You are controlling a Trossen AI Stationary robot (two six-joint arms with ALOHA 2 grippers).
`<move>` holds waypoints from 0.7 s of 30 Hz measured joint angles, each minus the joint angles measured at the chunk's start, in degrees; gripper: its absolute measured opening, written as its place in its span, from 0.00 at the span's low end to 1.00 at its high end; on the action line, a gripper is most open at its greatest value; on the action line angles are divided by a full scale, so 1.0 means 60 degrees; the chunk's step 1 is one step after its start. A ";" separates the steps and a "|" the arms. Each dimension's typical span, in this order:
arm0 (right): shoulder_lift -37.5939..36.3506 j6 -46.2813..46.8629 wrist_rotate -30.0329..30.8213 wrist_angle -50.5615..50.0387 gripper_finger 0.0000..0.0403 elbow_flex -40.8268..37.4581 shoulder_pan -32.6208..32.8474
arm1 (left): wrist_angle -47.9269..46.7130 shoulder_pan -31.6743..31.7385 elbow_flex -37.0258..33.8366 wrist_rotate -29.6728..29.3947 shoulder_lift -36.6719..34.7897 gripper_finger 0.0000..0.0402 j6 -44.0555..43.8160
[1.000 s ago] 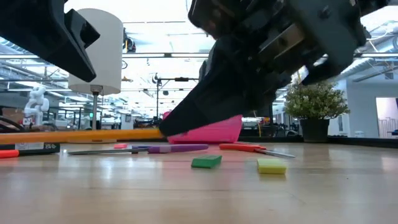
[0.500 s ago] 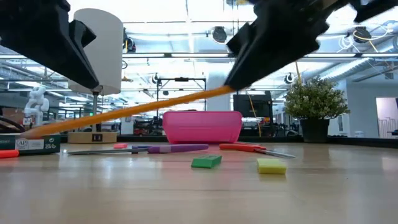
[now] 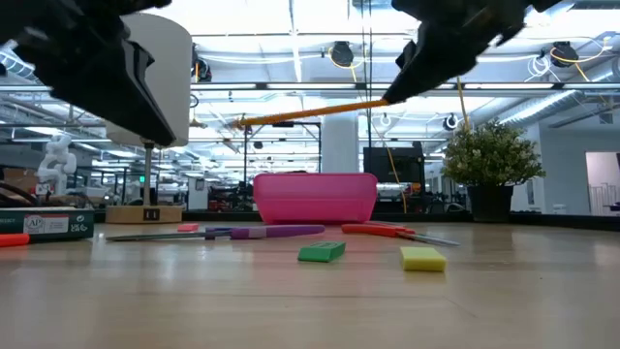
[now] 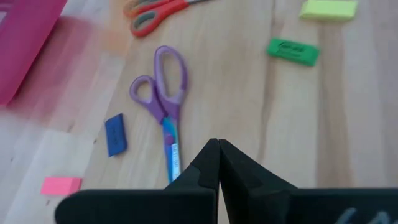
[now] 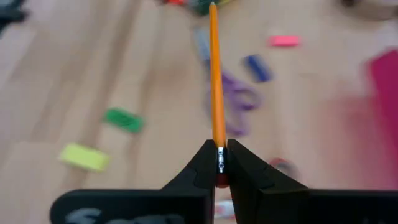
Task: Pack school essentials
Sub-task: Put the yellow pencil into the red supply box
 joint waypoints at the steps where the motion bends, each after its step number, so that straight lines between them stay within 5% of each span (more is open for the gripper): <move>1: -0.0222 -0.0193 -0.0001 -0.0010 0.04 -0.0072 -0.0326 | 0.0012 0.0056 -0.0061 0.0000 0.0000 0.01 0.0004; 7: -0.0917 -0.1865 -0.0143 0.0037 0.04 -0.0163 -0.2466 | 0.0621 0.0329 -0.0695 0.0041 0.0000 0.01 0.0008; 21: -0.0808 -0.3430 -0.2947 0.0765 0.04 -0.0090 -0.6462 | 0.2130 0.0811 -0.1331 0.0273 0.0000 0.01 0.0999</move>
